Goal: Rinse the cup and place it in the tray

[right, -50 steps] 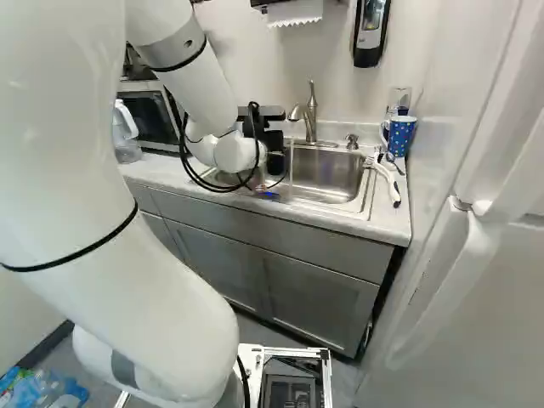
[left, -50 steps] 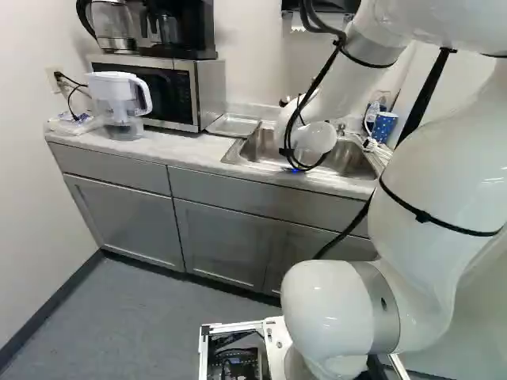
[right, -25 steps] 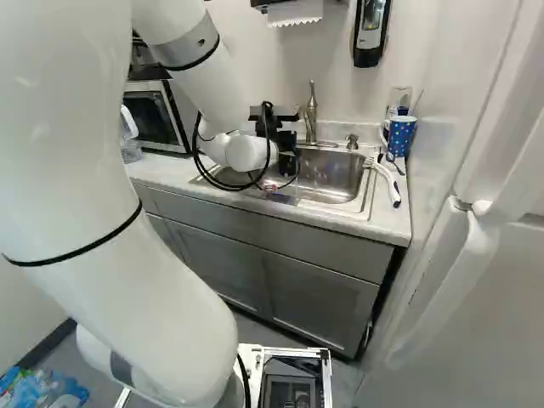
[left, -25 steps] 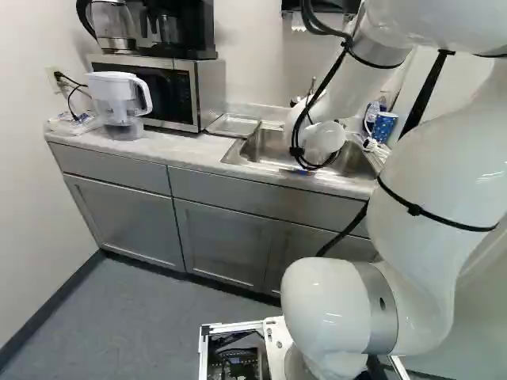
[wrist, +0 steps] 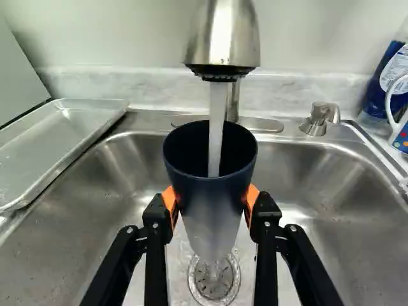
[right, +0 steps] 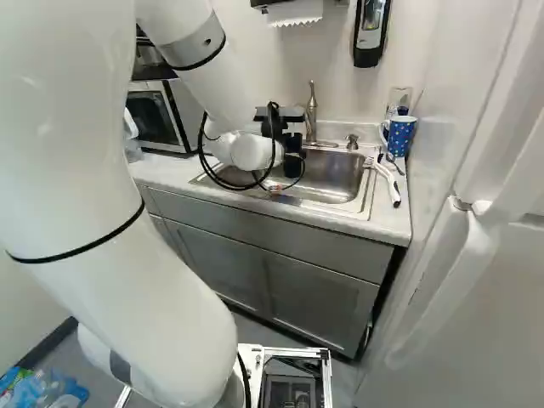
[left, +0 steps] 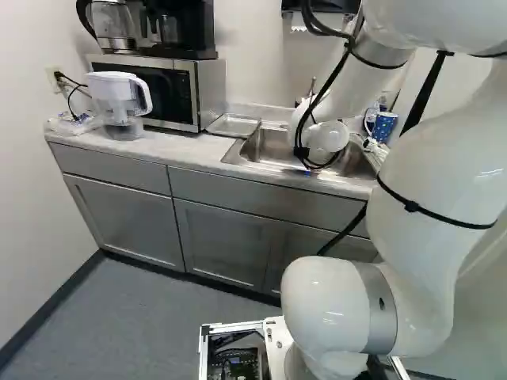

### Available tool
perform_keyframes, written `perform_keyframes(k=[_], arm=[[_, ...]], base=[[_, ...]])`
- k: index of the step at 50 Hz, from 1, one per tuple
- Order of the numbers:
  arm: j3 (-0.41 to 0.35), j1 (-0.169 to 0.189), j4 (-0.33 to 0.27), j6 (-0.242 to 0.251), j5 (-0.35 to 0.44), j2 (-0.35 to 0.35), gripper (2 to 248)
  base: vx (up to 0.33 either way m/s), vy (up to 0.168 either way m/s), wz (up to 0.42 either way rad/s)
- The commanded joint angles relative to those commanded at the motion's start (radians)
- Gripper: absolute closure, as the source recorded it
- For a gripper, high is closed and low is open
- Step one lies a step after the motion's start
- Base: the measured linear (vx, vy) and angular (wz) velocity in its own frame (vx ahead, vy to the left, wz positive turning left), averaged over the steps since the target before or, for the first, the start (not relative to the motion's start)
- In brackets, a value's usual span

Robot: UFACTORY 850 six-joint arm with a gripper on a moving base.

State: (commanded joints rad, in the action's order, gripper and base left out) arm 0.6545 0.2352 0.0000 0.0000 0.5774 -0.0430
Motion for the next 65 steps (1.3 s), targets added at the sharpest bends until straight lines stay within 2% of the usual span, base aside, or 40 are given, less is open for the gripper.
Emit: perform_keyframes(k=[65], arm=[[0.0,0.0,0.0,0.0,0.0,0.0,128]], base=[[0.0,0.0,0.0]])
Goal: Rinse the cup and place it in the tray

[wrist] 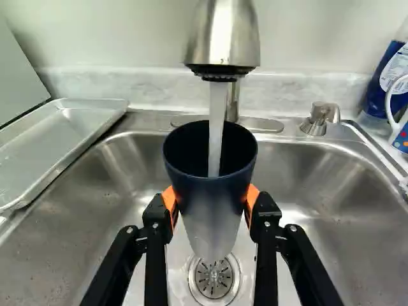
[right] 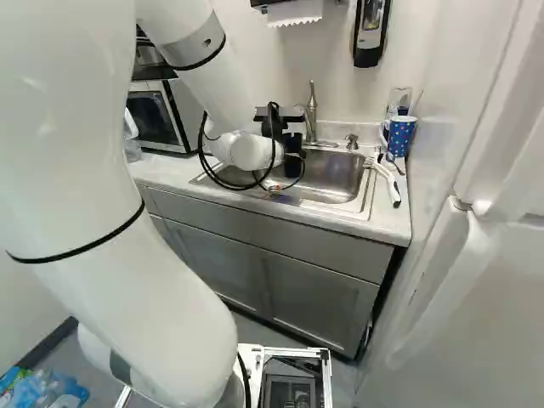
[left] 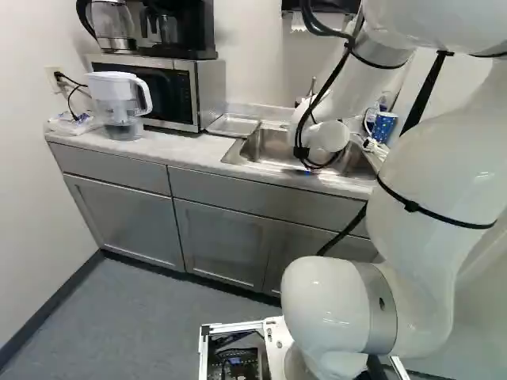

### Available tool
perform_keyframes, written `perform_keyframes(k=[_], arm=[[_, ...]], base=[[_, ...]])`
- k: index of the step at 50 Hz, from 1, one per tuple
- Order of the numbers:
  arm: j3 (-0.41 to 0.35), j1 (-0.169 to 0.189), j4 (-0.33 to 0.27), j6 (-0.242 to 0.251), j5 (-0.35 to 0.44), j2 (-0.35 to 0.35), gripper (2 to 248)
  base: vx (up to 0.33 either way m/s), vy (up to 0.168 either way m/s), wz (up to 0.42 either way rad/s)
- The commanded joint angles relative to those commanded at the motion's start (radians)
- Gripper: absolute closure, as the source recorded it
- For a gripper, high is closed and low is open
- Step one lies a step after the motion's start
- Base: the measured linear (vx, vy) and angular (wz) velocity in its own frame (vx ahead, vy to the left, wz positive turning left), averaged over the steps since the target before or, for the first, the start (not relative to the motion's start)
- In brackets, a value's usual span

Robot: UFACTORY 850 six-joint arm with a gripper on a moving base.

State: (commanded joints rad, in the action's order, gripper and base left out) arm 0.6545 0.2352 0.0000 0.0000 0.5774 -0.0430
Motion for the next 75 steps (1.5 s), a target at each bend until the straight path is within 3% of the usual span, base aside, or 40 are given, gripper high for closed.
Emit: perform_keyframes(k=[75], arm=[[0.0,0.0,0.0,0.0,0.0,0.0,128]], base=[[0.0,0.0,0.0]])
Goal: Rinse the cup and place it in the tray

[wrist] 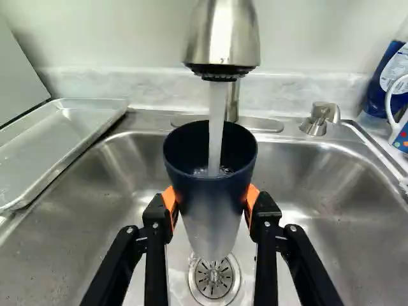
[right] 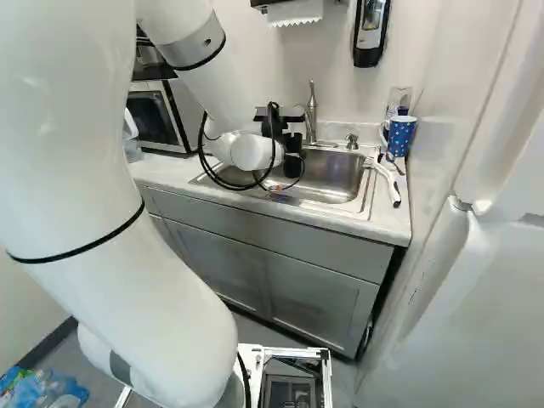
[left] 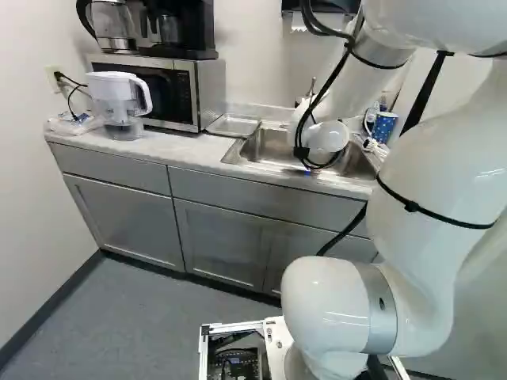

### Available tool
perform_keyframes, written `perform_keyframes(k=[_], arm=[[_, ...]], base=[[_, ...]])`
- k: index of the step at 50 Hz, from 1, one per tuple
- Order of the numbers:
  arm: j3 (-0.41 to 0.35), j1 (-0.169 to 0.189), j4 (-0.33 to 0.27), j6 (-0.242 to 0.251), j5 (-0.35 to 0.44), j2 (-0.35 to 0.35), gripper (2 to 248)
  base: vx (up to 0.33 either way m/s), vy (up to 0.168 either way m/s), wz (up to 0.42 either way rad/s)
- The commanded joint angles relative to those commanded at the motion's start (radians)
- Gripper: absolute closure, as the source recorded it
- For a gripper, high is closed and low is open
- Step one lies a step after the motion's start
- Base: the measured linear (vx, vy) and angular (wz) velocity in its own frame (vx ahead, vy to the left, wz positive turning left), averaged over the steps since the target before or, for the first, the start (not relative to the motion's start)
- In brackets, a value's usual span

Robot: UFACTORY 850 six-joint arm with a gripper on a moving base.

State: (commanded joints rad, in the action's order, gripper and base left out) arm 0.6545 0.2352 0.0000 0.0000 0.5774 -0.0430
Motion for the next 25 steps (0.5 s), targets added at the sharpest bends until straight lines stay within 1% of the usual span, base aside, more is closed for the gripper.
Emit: perform_keyframes(k=[25], arm=[[0.0,0.0,0.0,0.0,0.0,0.0,128]], base=[[0.0,0.0,0.0]])
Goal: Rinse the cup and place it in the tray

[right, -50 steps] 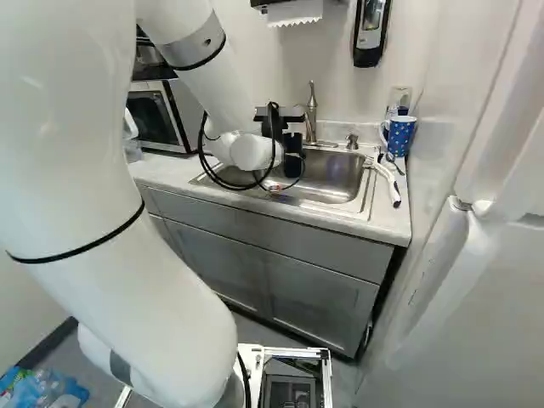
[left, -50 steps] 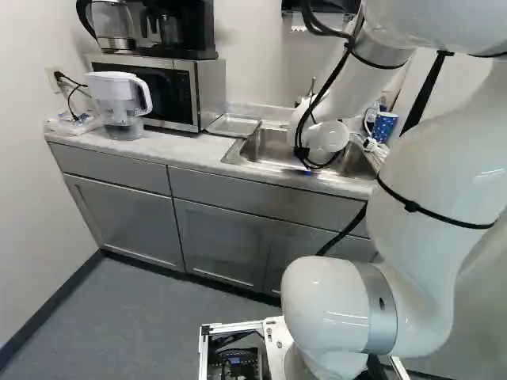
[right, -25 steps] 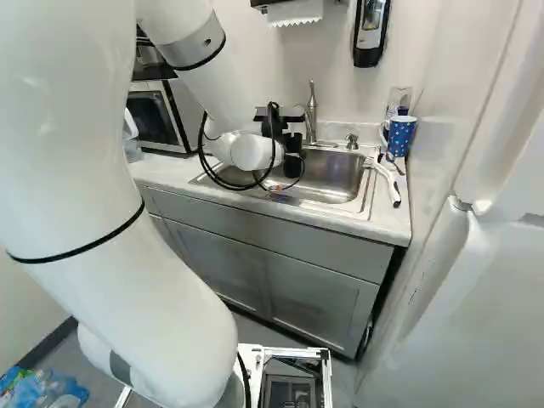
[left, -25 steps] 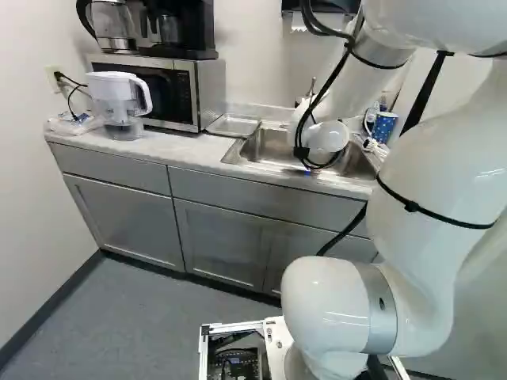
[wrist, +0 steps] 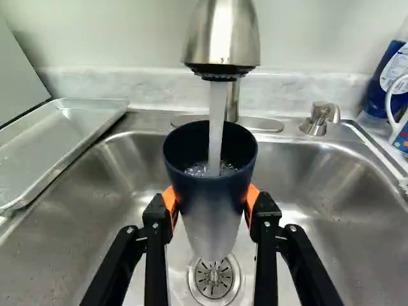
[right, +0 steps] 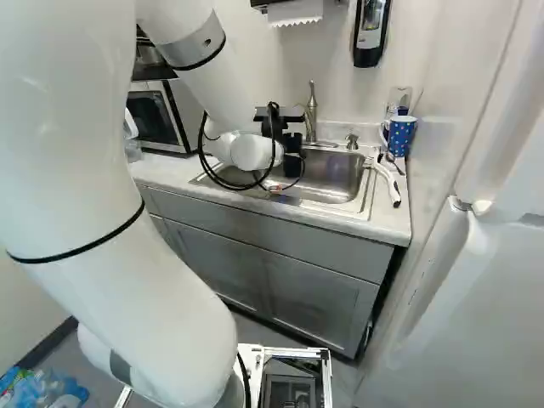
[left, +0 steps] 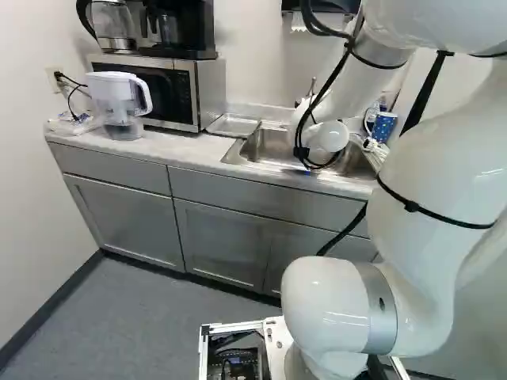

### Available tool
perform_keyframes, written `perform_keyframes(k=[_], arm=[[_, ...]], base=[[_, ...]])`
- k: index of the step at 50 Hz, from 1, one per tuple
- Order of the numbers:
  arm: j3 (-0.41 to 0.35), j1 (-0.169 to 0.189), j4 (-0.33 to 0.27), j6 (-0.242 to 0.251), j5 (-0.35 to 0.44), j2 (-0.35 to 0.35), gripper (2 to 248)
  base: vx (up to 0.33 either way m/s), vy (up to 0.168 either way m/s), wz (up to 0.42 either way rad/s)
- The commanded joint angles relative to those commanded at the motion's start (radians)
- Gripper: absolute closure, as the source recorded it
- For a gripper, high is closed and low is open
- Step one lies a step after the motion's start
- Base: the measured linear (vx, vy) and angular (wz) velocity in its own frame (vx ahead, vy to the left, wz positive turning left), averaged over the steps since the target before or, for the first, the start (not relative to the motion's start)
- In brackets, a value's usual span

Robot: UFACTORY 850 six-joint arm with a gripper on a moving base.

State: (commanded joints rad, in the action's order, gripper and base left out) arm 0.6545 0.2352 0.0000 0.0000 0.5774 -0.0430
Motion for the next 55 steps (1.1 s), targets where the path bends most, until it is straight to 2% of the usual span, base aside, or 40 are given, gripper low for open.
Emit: perform_keyframes(k=[55], arm=[[0.0,0.0,0.0,0.0,0.0,0.0,128]], base=[[0.0,0.0,0.0]])
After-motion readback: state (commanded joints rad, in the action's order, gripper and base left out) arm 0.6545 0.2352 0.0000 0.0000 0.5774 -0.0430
